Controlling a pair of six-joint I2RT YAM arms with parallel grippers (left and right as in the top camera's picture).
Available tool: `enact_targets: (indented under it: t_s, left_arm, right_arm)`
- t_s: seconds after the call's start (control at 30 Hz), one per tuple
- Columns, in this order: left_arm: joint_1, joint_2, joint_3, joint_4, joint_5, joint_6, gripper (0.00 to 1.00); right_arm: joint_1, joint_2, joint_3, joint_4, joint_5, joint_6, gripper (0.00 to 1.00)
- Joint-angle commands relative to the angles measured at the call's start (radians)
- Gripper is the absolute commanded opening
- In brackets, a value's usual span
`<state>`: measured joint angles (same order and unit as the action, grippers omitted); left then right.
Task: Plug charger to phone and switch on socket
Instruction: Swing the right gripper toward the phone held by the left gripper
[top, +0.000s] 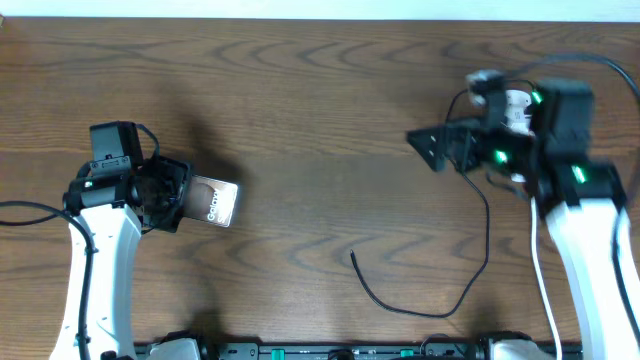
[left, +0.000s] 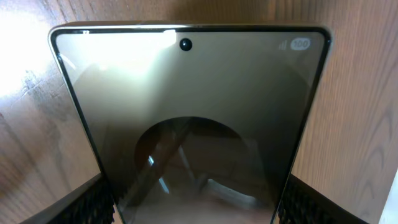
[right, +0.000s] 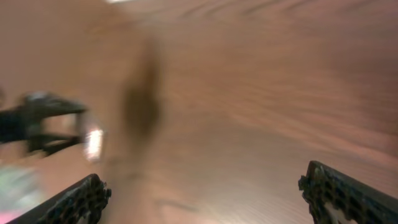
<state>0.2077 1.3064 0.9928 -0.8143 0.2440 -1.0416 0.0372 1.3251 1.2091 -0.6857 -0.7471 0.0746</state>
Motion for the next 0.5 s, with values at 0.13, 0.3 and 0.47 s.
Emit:
enact_targets:
  t_s: [0.13,0.3,0.47]
  left_arm:
    - [0.004,-0.003,0.017,0.0,0.032,0.017,0.07]
    - [0.004,-0.003,0.017,-0.001,0.033,0.017,0.07]
    - [0.004,-0.003,0.017,-0.004,0.041,0.016,0.07]
  right_arm:
    - [0.053,0.361,0.041,0.126,-0.687,-0.024,0.99]
    - [0.123,0.468,0.041,0.215,-0.766,-0.047,0.99]
    - [0.229,0.508,0.041,0.351,-0.814,-0.046,0.99]
